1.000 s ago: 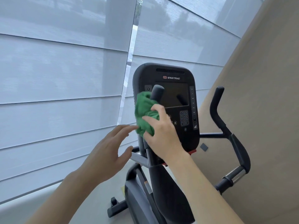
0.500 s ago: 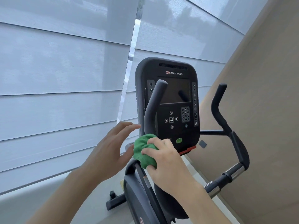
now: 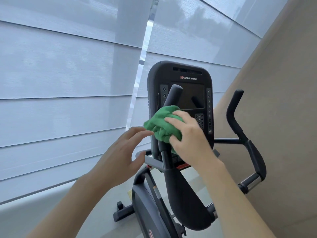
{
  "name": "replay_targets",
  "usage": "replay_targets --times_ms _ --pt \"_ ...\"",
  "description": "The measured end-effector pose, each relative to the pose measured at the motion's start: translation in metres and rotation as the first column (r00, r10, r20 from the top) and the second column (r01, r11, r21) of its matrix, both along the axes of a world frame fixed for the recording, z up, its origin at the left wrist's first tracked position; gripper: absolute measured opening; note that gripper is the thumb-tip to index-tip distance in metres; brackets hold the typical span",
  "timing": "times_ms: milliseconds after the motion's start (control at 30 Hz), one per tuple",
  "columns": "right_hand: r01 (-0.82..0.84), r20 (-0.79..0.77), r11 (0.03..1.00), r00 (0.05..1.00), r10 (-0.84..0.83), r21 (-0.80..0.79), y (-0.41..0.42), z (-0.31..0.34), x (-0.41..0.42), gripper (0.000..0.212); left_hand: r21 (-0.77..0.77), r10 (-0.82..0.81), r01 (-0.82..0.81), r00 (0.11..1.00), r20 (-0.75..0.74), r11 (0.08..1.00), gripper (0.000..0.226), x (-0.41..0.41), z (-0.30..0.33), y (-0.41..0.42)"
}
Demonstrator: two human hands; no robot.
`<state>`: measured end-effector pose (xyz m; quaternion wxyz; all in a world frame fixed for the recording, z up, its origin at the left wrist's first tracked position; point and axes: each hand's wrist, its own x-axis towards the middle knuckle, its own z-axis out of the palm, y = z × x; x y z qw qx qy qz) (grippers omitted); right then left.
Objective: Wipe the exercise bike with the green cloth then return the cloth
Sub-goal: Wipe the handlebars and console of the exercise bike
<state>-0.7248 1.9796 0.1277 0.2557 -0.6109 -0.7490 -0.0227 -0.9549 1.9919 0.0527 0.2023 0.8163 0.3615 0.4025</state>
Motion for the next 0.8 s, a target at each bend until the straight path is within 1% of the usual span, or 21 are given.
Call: replay_targets --times_ms 67,167,333,400,467,533,633,733,800 --pt "0.001 0.002 0.998 1.000 -0.001 -0.068 0.001 -0.020 -0.007 0.050 -0.006 0.004 -0.004 1.000 -0.003 1.000 0.059 0.000 -0.002 0.001" --pt "-0.010 -0.054 0.994 0.999 0.004 -0.109 -0.009 -0.034 -0.001 0.046 -0.024 -0.001 0.001 1.000 -0.005 1.000 0.057 0.001 -0.007 0.001" --pt "-0.084 -0.002 0.974 0.996 0.085 -0.208 -0.048 -0.035 0.012 0.041 -0.078 -0.018 0.019 1.000 0.012 0.997 0.055 0.006 -0.014 -0.002" --pt "-0.113 -0.022 0.959 0.994 0.111 -0.262 -0.058 -0.031 0.019 0.039 -0.086 -0.023 0.024 1.000 0.017 0.996 0.053 0.006 -0.015 -0.003" --pt "-0.100 -0.047 0.953 0.995 0.090 -0.286 -0.059 -0.025 0.027 0.036 -0.095 -0.027 0.028 1.000 0.014 0.995 0.051 0.003 -0.017 -0.005" --pt "-0.073 -0.042 0.969 0.997 0.065 -0.234 -0.057 -0.018 0.030 0.037 -0.099 -0.022 0.024 1.000 0.020 0.995 0.050 0.000 -0.017 -0.006" --pt "-0.065 -0.011 0.994 0.998 0.064 -0.088 -0.045 -0.007 0.018 0.043 -0.089 -0.007 0.009 1.000 0.026 0.996 0.051 -0.002 -0.016 -0.007" --pt "-0.045 0.132 0.999 0.990 0.044 0.002 -0.026 -0.004 -0.006 0.044 -0.082 0.036 -0.033 0.999 0.026 0.996 0.051 -0.003 -0.015 -0.010" --pt "-0.003 0.249 1.000 0.968 0.009 -0.024 -0.013 -0.010 -0.027 0.040 -0.086 0.074 -0.070 0.997 0.035 0.994 0.049 -0.005 -0.015 -0.010"
